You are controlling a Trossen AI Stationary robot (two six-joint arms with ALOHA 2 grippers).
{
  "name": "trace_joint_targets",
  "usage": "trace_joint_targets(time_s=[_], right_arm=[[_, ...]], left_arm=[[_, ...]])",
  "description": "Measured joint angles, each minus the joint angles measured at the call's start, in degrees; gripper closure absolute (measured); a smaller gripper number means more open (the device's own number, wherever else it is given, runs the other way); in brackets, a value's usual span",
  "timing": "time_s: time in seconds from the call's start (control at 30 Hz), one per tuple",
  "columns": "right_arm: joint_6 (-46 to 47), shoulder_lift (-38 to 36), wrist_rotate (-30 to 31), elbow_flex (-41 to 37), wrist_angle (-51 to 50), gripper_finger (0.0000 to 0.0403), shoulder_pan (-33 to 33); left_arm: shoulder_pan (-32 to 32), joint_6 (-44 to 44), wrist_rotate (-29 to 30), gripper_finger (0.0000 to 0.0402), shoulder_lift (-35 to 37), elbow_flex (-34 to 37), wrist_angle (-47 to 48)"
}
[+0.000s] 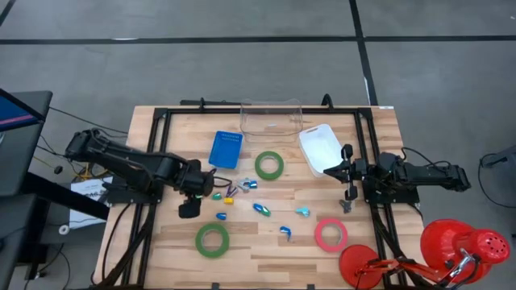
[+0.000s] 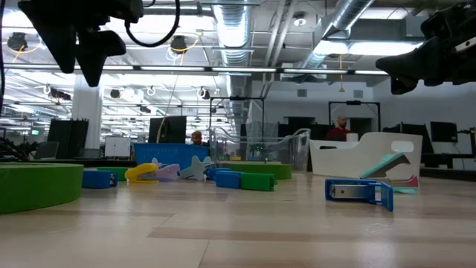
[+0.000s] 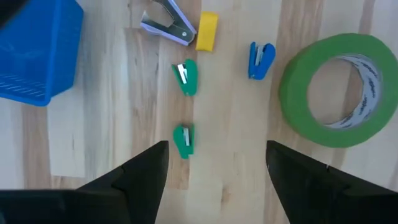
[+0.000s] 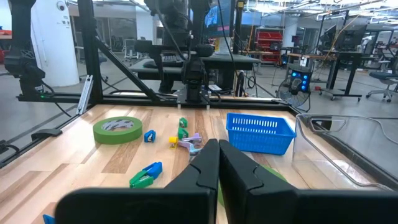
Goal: Pick and place Stapler, Stapler remover, tape
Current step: Put the top left green stapler into the blue bin
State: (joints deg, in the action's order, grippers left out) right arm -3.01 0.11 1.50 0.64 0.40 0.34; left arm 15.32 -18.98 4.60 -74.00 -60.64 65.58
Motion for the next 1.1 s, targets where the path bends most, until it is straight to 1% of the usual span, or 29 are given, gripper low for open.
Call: trace_joint_targets(time_s=[0.27, 0.4, 0.47, 0.6, 0.7, 0.83, 1.1], right_arm=[[0.00, 0.01, 0.00, 0.01, 0.00, 0.0402, 0.02], [0.02, 0.01, 0.00, 0.00, 0.00, 0.0402, 0.00], [0.02, 0.01, 0.00, 0.01, 0.00, 0.0402, 0.02], [0.00, -0.01, 0.00, 0.00, -0.02, 0.0402, 0.00], [0.02, 0.01, 0.00, 0.00, 0.00, 0.0402, 0.02], [0.01, 0.00, 0.00, 0.01, 0.00, 0.0402, 0.02], [0.00, 0.00, 0.00, 0.02, 0.00, 0.0402, 0.02]], left_arm=[[1.55, -3.59, 0.23, 0.0127, 0.00, 0.00, -0.22], [1.61, -7.25, 2.67, 0.0110, 0.00, 0.00, -0.24], [1.60, -9.18, 2.88, 0.0099, 0.01, 0.19, -0.41], [1.61, -11.98, 2.90, 0.0077, 0.02, 2.59, -0.53], [1.61, -14.09, 3.43, 0.0068, 0.02, 4.92, -0.66], [1.61, -14.64, 6.22, 0.0068, 0.02, 7.82, -2.92], [1.61, -14.76, 6.47, 0.0083, 0.02, 14.01, -9.35]])
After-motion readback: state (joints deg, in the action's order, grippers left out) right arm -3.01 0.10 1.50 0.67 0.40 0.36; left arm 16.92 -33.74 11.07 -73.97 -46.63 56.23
